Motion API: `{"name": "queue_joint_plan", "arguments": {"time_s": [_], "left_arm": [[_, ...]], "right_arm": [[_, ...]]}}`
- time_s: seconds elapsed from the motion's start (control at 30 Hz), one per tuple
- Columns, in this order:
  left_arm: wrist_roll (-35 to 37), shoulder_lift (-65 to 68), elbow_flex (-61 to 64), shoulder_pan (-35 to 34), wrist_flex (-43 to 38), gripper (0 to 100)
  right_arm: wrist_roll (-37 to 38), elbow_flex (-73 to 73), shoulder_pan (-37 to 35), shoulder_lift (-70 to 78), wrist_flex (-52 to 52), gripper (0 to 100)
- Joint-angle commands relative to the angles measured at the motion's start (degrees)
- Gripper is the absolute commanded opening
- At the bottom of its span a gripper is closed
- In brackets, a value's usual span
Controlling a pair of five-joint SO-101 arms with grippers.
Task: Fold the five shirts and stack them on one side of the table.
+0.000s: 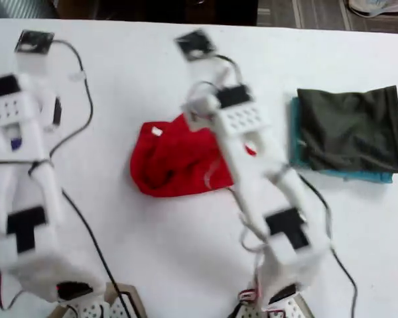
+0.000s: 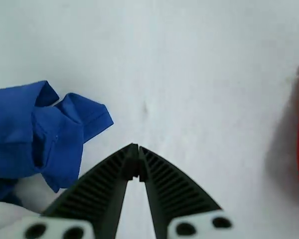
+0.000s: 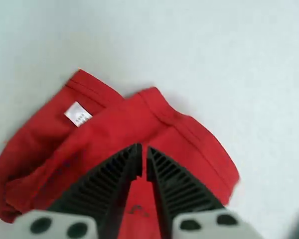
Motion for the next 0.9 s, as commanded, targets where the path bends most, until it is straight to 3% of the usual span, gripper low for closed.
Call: {"name": "queue_joint_plan", "arguments": {"time_s": [0.0, 0.17, 0.33, 0.53, 0.73, 0.87], "left_arm": [[0.7, -16.8, 27.3, -1.9, -14.9, 3], [1.0, -26.3, 45.3, -4.0, -26.0, 3], [5.5, -22.2, 47.6, -6.0, -30.9, 3], [11.0, -13.6, 47.5, -5.9, -36.2, 3], [11.2, -11.7, 46.3, -5.8, -36.5, 3], [11.2, -11.7, 46.3, -5.8, -36.7, 3]], "right_arm": [[0.6, -19.3, -5.0, 11.6, 4.9, 2.2], [1.8, -36.2, -9.4, 26.9, 8.8, 2.2], [5.9, -48.4, -10.6, 38.1, 16.6, 2.2], [6.2, -58.8, -5.6, 42.6, 31.3, 2.2], [6.2, -52.1, 1.2, 37.5, 32.5, 2.2], [7.1, -39.5, 3.7, 29.2, 32.5, 2.2]]}}
